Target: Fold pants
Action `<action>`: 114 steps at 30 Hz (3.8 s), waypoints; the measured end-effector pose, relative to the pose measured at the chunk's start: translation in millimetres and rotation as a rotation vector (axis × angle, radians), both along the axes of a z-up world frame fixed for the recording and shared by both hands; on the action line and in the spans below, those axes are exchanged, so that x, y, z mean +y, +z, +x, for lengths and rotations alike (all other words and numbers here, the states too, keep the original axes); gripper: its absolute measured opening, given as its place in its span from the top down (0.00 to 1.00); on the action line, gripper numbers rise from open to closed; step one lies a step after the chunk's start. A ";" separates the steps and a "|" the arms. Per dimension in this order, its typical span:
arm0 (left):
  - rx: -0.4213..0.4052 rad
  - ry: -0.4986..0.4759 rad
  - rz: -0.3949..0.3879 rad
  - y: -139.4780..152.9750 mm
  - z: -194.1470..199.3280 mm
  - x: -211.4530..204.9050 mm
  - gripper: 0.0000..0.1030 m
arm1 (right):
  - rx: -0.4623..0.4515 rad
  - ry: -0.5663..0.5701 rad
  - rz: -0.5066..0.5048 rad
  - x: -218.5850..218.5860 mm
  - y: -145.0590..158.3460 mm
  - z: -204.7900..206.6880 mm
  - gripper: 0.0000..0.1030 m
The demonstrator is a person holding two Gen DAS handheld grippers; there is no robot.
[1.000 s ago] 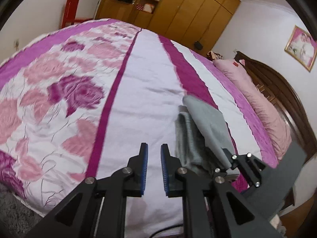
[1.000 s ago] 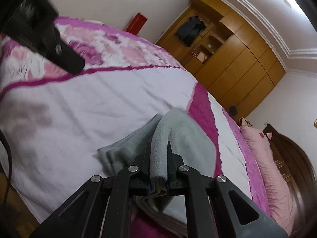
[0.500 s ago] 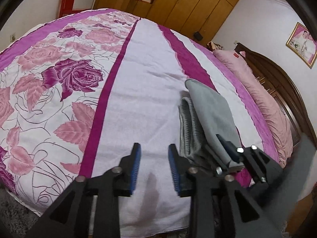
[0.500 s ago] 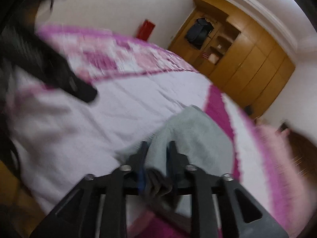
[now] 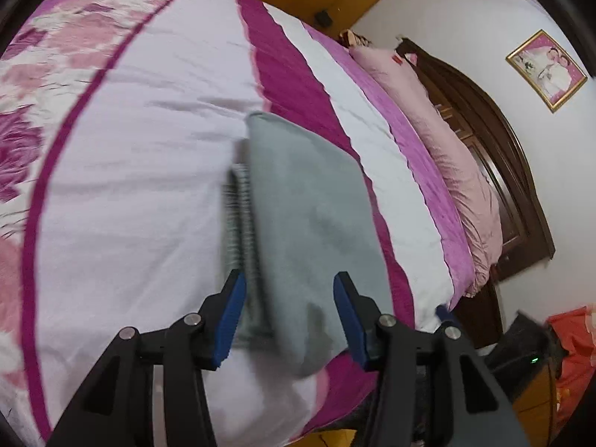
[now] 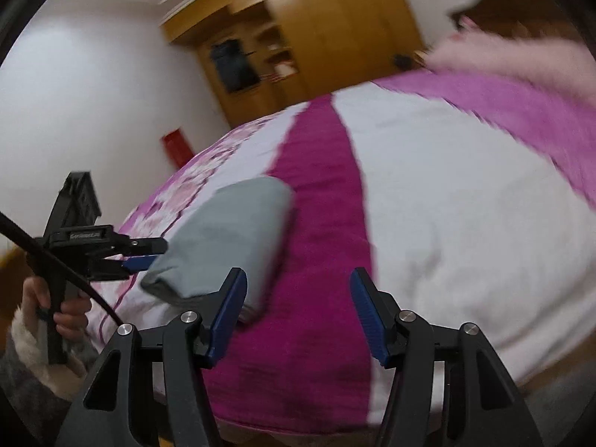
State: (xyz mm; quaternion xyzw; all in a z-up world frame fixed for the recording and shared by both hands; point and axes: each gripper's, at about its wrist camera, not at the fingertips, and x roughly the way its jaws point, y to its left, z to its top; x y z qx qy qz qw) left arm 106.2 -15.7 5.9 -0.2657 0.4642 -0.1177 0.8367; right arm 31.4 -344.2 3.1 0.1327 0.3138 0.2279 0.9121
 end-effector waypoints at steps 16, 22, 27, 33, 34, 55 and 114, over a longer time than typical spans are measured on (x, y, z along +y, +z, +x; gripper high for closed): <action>-0.134 -0.075 -0.039 79.1 21.8 -38.8 0.91 | -0.191 0.055 -0.299 89.7 -3.9 -39.3 0.45; -0.147 -0.129 -0.006 100.6 35.4 -60.5 0.91 | -0.206 -0.013 -0.282 120.2 -2.6 -13.0 0.45; -0.161 -0.074 -0.014 93.0 31.8 -37.1 0.91 | -0.047 -0.096 -0.260 101.1 -24.8 14.0 0.45; -0.090 0.034 -0.015 21.1 19.9 7.3 0.91 | 0.025 -0.081 -0.175 78.4 -34.1 4.5 0.40; -0.070 0.055 -0.018 3.8 18.7 13.4 0.91 | 0.027 -0.082 -0.182 79.6 -33.4 4.1 0.39; -0.240 0.026 0.170 45.4 -36.0 -18.1 0.83 | 0.022 0.170 -0.073 61.2 17.1 20.9 0.76; -0.169 -0.138 -0.093 2.9 128.3 -9.6 0.63 | 0.308 0.358 0.395 60.1 -10.3 220.5 0.72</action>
